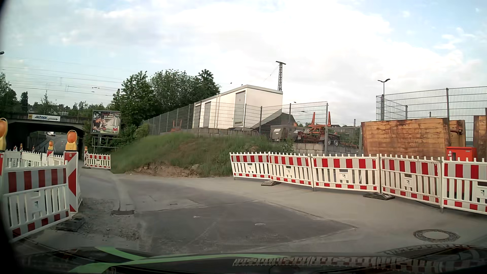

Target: Follow the waypoints while adhering to traffic rules and regulations

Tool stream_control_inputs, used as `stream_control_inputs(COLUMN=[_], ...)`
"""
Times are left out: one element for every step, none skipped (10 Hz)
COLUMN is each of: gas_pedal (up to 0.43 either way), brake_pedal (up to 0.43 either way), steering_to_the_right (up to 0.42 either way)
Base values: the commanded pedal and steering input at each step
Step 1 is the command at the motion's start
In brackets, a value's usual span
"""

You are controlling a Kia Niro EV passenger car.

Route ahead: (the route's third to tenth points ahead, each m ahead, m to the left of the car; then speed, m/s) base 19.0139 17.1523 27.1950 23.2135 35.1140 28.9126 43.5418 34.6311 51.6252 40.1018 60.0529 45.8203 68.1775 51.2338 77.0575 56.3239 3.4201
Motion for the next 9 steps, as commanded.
stream_control_inputs(gas_pedal=[0.039, 0.039, 0.039, 0.039, 0.039, 0.039, 0.039, 0.039, 0.039], brake_pedal=[0.000, 0.000, 0.000, 0.000, 0.000, 0.000, 0.000, 0.000, 0.000], steering_to_the_right=[-0.022, -0.035, -0.049, -0.062, -0.081, -0.106, -0.127, -0.161, -0.198])
